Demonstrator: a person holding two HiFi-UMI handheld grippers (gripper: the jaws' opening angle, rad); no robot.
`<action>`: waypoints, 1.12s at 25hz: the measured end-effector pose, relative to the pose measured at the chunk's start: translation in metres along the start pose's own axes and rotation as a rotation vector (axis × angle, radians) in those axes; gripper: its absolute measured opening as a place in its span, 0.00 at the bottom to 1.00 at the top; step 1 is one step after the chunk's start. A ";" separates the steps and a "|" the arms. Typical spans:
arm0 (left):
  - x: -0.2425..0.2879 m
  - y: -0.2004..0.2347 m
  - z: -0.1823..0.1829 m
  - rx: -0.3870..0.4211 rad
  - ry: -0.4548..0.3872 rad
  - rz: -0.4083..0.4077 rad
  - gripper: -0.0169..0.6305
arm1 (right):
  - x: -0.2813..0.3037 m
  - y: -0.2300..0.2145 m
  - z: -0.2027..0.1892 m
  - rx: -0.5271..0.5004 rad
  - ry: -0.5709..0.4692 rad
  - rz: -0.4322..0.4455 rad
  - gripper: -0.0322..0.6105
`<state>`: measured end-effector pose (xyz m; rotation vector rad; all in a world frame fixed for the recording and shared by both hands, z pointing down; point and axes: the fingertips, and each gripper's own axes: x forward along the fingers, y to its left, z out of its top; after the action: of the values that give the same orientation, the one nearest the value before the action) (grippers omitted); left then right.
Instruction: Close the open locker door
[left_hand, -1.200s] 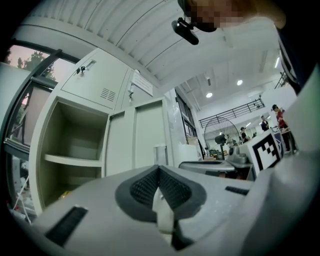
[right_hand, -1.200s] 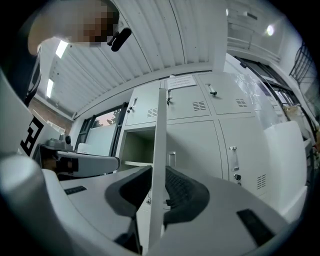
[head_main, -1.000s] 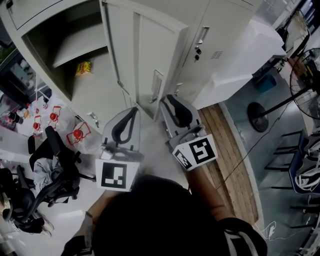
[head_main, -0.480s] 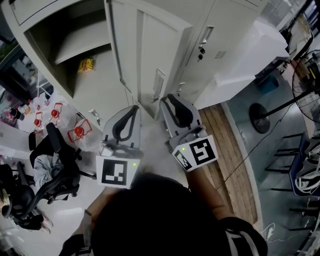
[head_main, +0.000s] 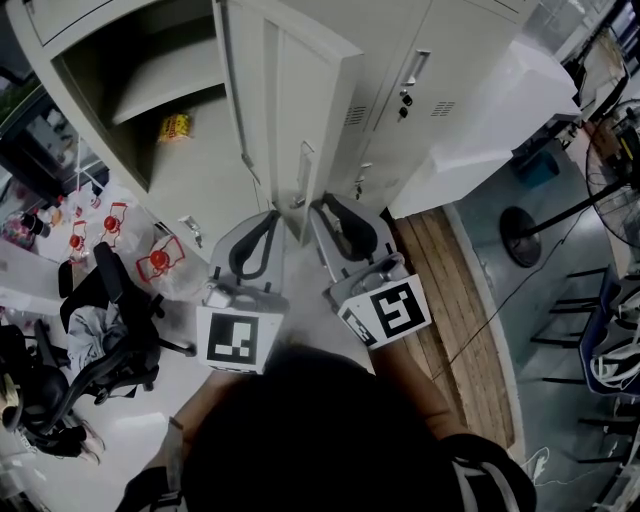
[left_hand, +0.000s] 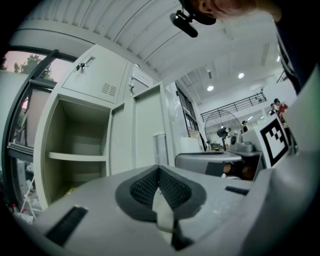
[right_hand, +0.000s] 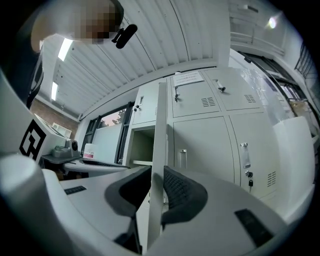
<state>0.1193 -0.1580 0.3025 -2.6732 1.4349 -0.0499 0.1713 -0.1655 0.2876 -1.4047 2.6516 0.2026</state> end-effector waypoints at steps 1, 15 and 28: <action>0.000 0.000 -0.001 -0.001 0.001 0.000 0.03 | 0.000 0.002 0.001 -0.004 -0.001 0.005 0.18; -0.001 -0.004 -0.005 0.003 0.017 -0.010 0.03 | 0.005 0.025 0.000 -0.008 0.019 0.077 0.15; -0.011 0.005 -0.006 0.027 0.021 0.037 0.03 | 0.011 0.048 0.000 -0.009 0.014 0.141 0.13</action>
<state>0.1085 -0.1516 0.3083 -2.6314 1.4777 -0.0938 0.1259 -0.1475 0.2881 -1.2259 2.7668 0.2195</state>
